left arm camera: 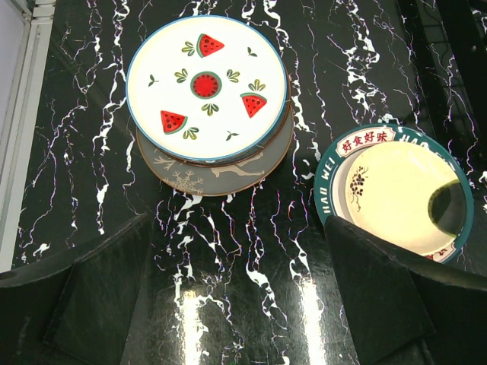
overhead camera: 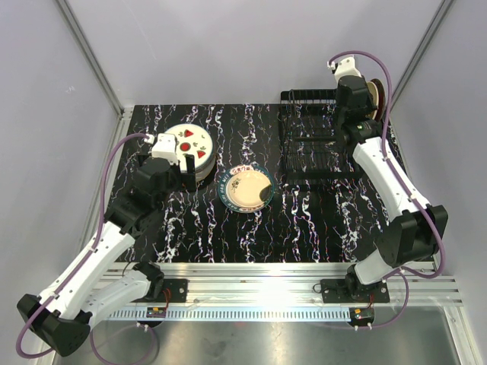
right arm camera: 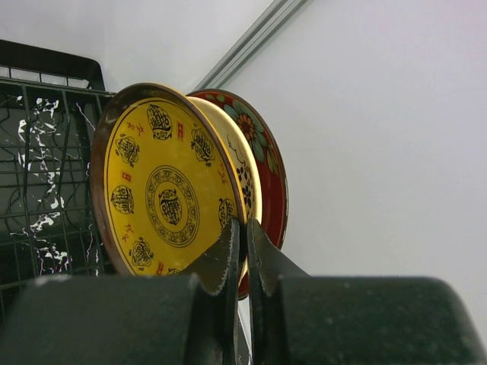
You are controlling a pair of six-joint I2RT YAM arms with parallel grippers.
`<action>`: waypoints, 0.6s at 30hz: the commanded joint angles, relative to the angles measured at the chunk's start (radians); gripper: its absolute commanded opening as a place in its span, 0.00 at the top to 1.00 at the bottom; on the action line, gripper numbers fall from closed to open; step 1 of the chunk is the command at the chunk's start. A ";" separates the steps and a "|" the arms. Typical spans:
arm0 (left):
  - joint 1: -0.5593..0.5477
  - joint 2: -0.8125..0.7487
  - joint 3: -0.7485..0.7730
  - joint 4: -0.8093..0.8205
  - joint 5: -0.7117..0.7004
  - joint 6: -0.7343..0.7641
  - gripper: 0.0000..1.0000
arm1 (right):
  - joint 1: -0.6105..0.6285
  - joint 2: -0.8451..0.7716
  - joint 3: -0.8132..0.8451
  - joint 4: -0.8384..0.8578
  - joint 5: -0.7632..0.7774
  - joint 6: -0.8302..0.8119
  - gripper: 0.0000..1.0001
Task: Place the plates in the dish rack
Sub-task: Insert the plate into the dish rack
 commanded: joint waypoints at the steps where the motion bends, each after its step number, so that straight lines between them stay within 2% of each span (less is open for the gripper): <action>1: -0.004 0.007 0.020 0.038 0.006 -0.005 0.01 | -0.007 -0.049 0.007 0.003 0.034 0.018 1.00; 18: -0.004 0.005 0.023 0.038 0.017 -0.007 0.01 | 0.007 -0.042 0.005 -0.072 0.075 0.082 1.00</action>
